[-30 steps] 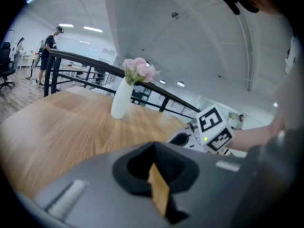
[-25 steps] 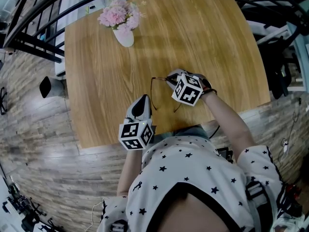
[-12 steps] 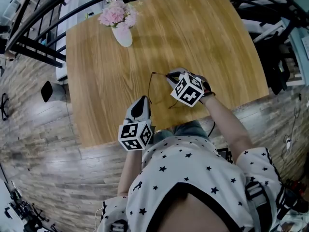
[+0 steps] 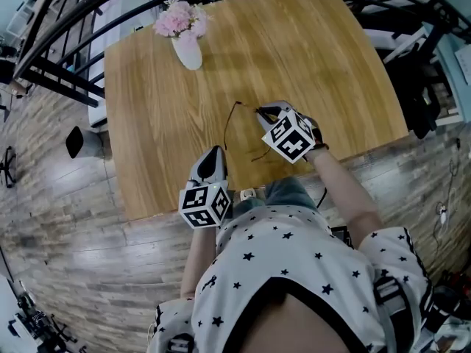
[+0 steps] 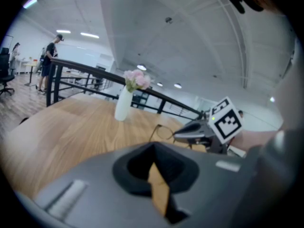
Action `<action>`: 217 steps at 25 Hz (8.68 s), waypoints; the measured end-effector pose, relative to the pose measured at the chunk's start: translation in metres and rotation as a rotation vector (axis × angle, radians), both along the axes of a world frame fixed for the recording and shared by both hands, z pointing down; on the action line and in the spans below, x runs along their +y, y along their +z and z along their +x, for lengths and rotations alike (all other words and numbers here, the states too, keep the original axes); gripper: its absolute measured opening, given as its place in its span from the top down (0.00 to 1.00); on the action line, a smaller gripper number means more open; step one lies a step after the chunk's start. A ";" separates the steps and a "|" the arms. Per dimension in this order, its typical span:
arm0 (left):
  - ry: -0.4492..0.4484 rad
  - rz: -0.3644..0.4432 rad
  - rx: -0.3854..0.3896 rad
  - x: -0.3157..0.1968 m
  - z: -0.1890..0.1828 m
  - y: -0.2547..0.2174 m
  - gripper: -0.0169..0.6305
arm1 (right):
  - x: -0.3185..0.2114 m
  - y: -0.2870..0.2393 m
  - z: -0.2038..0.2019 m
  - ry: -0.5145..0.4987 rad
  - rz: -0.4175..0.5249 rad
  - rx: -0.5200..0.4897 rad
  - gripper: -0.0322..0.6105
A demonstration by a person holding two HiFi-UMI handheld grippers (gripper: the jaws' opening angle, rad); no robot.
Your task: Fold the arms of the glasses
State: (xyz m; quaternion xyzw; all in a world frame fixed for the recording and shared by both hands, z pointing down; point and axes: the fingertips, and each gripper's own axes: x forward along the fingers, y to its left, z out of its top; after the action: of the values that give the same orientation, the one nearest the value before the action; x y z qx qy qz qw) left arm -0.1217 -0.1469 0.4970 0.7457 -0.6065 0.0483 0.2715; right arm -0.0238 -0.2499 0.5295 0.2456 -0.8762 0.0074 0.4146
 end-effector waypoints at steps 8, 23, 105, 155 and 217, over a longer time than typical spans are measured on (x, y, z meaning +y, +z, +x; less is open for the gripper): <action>-0.004 0.004 -0.031 0.014 -0.009 -0.004 0.96 | 0.014 -0.023 0.000 0.090 0.015 -0.084 0.92; 0.069 0.023 -0.112 0.019 -0.010 -0.014 0.84 | 0.033 -0.078 0.004 0.184 0.088 -0.213 0.92; 0.602 0.066 -0.275 0.008 0.095 -0.025 0.95 | 0.066 -0.104 -0.036 0.102 0.072 -0.313 0.92; 0.324 0.174 -0.125 0.023 0.032 -0.043 0.87 | 0.034 -0.117 -0.001 0.231 0.123 -0.352 0.92; 0.137 0.183 -0.082 -0.001 0.000 -0.055 0.92 | 0.061 -0.107 -0.021 0.142 0.077 -0.343 0.92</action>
State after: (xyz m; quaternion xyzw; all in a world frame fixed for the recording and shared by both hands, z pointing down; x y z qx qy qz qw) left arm -0.1216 -0.1480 0.4422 0.8045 -0.5666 0.0414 0.1734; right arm -0.0452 -0.1888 0.4228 0.3178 -0.9141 0.0449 0.2479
